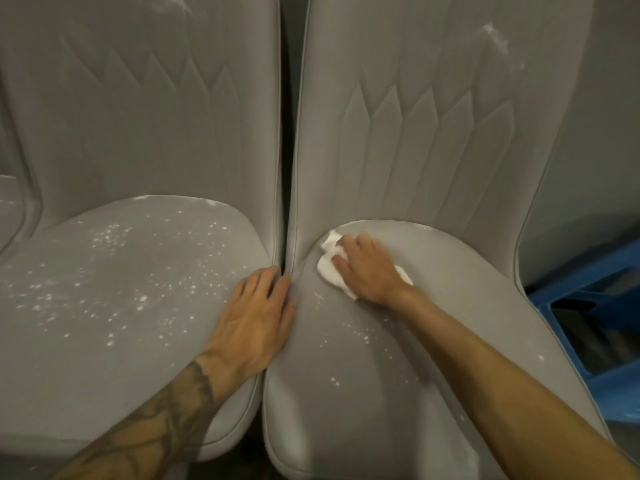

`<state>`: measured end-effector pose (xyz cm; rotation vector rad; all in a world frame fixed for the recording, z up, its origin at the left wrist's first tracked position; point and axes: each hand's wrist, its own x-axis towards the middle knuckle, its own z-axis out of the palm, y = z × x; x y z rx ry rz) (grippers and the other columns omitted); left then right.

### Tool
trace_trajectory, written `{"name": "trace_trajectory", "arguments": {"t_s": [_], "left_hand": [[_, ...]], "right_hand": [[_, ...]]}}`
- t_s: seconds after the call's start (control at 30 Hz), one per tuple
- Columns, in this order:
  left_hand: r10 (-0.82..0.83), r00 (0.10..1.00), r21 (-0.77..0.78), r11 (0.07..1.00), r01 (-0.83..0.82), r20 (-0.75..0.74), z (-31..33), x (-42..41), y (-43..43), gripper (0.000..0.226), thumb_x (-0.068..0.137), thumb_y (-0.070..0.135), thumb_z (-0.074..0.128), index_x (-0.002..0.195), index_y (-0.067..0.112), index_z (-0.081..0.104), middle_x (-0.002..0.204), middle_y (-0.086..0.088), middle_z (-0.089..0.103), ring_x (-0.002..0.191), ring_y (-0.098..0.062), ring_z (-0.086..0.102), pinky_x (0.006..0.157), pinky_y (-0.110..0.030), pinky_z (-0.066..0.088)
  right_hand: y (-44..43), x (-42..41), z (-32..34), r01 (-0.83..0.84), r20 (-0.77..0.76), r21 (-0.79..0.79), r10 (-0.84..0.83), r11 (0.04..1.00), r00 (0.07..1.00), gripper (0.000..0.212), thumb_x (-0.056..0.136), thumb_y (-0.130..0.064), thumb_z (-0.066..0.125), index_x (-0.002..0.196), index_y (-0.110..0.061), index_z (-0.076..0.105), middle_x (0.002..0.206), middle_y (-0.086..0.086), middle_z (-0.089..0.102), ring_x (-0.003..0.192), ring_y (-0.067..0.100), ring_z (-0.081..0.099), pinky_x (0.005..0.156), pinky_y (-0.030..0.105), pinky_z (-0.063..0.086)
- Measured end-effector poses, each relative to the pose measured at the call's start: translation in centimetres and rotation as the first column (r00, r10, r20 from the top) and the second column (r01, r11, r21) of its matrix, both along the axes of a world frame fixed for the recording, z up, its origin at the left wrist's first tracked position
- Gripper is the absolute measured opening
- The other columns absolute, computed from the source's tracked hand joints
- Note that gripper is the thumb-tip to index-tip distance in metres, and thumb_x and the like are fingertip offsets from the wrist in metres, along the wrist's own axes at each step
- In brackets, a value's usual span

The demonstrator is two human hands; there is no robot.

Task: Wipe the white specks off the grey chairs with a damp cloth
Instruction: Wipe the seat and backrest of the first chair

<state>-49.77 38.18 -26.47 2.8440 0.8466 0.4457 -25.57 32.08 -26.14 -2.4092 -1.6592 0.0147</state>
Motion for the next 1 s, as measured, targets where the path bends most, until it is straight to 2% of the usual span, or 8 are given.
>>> {"name": "trace_trajectory", "arguments": {"t_s": [0.07, 0.1, 0.27, 0.47, 0.63, 0.8, 0.87, 1.0], "left_hand": [[0.012, 1.000, 0.000, 1.000, -0.012, 0.009, -0.2, 0.1, -0.2, 0.045, 0.106, 0.034, 0.037, 0.131, 0.007, 0.062, 0.137, -0.014, 0.058, 0.126, -0.032, 0.056, 0.111, -0.047, 0.044], [0.018, 1.000, 0.004, 1.000, -0.018, 0.022, -0.2, 0.1, -0.2, 0.043, 0.106, 0.033, 0.039, 0.131, 0.007, 0.062, 0.136, -0.015, 0.058, 0.126, -0.033, 0.056, 0.111, -0.047, 0.044], [0.016, 0.998, 0.017, 1.000, -0.017, 0.058, -0.6, -0.1, -0.3, 0.039, 0.107, 0.030, 0.038, 0.128, 0.010, 0.064, 0.134, -0.014, 0.060, 0.123, -0.032, 0.057, 0.109, -0.048, 0.045], [0.029, 1.000, 0.015, 0.999, -0.029, 0.005, -0.9, -0.1, 0.1, 0.041, 0.106, 0.031, 0.034, 0.131, 0.011, 0.060, 0.137, -0.012, 0.056, 0.125, -0.030, 0.054, 0.111, -0.048, 0.044], [0.031, 1.000, 0.016, 0.999, -0.031, 0.001, -1.1, -0.1, 0.2, 0.040, 0.105, 0.032, 0.034, 0.130, 0.015, 0.060, 0.137, -0.010, 0.057, 0.125, -0.029, 0.055, 0.111, -0.047, 0.043], [0.044, 0.998, 0.010, 0.999, -0.044, -0.053, -0.9, 0.1, 0.2, 0.047, 0.104, 0.037, 0.030, 0.130, 0.013, 0.060, 0.138, -0.012, 0.058, 0.125, -0.031, 0.057, 0.111, -0.050, 0.046], [0.047, 0.997, 0.003, 0.999, -0.047, -0.059, -0.8, 0.1, 0.1, 0.047, 0.103, 0.037, 0.030, 0.130, 0.013, 0.060, 0.139, -0.012, 0.058, 0.126, -0.031, 0.056, 0.111, -0.050, 0.045], [0.049, 0.997, -0.011, 0.999, -0.050, -0.058, -0.5, 0.1, -0.1, 0.043, 0.104, 0.037, 0.033, 0.127, 0.014, 0.061, 0.139, -0.011, 0.057, 0.126, -0.030, 0.055, 0.110, -0.049, 0.044]], "right_hand": [[1.5, 0.0, 0.3, 0.123, 0.066, -0.039, -0.120, 0.992, 0.991, 0.038, 0.104, -0.040, 0.035, 0.129, -0.013, 0.044, 0.122, 0.017, 0.048, 0.108, 0.035, 0.046, 0.095, 0.044, 0.037], [1.7, -0.8, 0.0, 0.097, 0.082, -0.034, -0.094, 0.995, 0.992, 0.037, 0.104, -0.041, 0.033, 0.127, -0.014, 0.043, 0.122, 0.015, 0.048, 0.107, 0.034, 0.046, 0.095, 0.044, 0.038], [-2.7, -4.9, -1.1, -0.218, -0.061, 0.094, 0.225, 0.971, 0.973, 0.035, 0.100, -0.047, 0.029, 0.112, -0.020, 0.046, 0.102, 0.006, 0.046, 0.088, 0.026, 0.043, 0.083, 0.042, 0.041], [0.4, -3.3, 0.3, 0.081, -0.007, 0.018, -0.081, 0.997, 0.997, 0.035, 0.103, -0.041, 0.036, 0.123, -0.013, 0.045, 0.118, 0.014, 0.047, 0.104, 0.034, 0.047, 0.093, 0.045, 0.039], [-2.7, -6.4, -0.9, -0.186, -0.071, 0.101, 0.194, 0.977, 0.978, 0.036, 0.098, -0.048, 0.029, 0.112, -0.019, 0.046, 0.103, 0.006, 0.046, 0.087, 0.026, 0.043, 0.080, 0.044, 0.042], [-1.9, -0.4, 0.0, 0.152, 0.039, 0.017, -0.152, 0.988, 0.988, 0.036, 0.103, -0.040, 0.037, 0.125, -0.013, 0.047, 0.119, 0.014, 0.048, 0.103, 0.033, 0.047, 0.089, 0.041, 0.036], [-1.8, -1.4, -0.2, 0.209, 0.042, 0.038, -0.211, 0.977, 0.977, 0.036, 0.102, -0.041, 0.037, 0.125, -0.014, 0.046, 0.119, 0.015, 0.048, 0.104, 0.032, 0.047, 0.088, 0.042, 0.036], [-4.1, -4.7, -1.1, -0.100, -0.032, 0.106, 0.104, 0.989, 0.994, 0.034, 0.098, -0.047, 0.032, 0.114, -0.019, 0.044, 0.106, 0.009, 0.048, 0.091, 0.031, 0.046, 0.080, 0.043, 0.039]]}}
